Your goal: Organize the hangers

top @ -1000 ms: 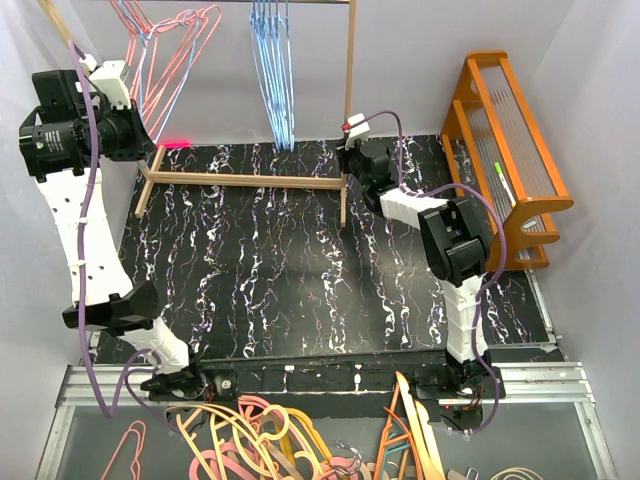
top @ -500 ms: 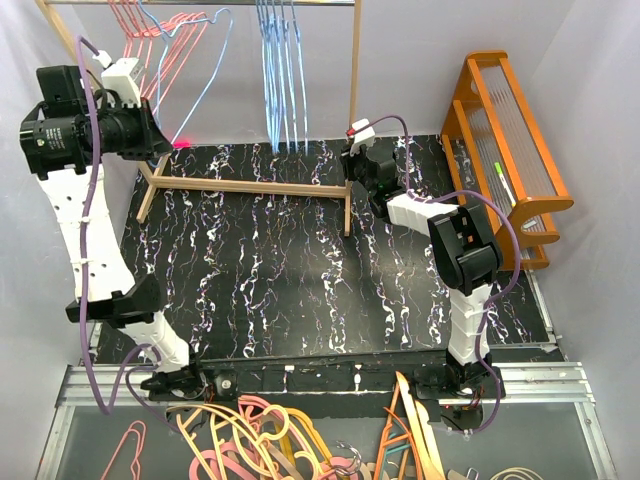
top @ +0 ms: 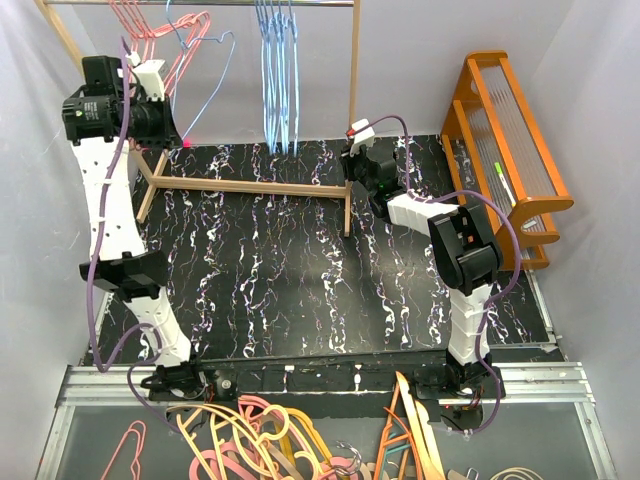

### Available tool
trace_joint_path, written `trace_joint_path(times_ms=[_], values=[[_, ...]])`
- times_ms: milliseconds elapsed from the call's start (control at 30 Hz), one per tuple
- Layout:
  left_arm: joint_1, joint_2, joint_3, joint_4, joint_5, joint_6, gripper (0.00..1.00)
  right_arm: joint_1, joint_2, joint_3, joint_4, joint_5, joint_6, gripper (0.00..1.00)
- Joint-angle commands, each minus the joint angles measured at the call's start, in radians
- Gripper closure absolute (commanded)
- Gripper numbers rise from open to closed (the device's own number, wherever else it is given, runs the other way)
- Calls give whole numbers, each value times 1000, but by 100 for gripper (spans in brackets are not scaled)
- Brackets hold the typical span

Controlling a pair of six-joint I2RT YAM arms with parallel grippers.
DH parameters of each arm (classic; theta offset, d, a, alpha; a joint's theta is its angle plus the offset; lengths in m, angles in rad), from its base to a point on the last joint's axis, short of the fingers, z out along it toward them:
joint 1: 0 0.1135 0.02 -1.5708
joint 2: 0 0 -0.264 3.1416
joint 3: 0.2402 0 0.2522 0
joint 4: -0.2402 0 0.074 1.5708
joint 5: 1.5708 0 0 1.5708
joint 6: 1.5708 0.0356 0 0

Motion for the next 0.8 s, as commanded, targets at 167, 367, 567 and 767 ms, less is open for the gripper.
trace_joint_path(times_ms=[167, 367, 567, 767], values=[[-88, 6, 53, 149, -58, 11, 100, 28, -75, -43, -43, -120, -87, 92], [-96, -96, -26, 171, 15, 9, 100, 27, -69, -37, -36, -102, -91, 92], [-95, -240, -205, 121, -29, 21, 100, 27, -43, -1, -42, -91, -86, 92], [-95, -343, -353, 129, -95, 53, 100, 27, -24, 27, -54, -90, -78, 92]])
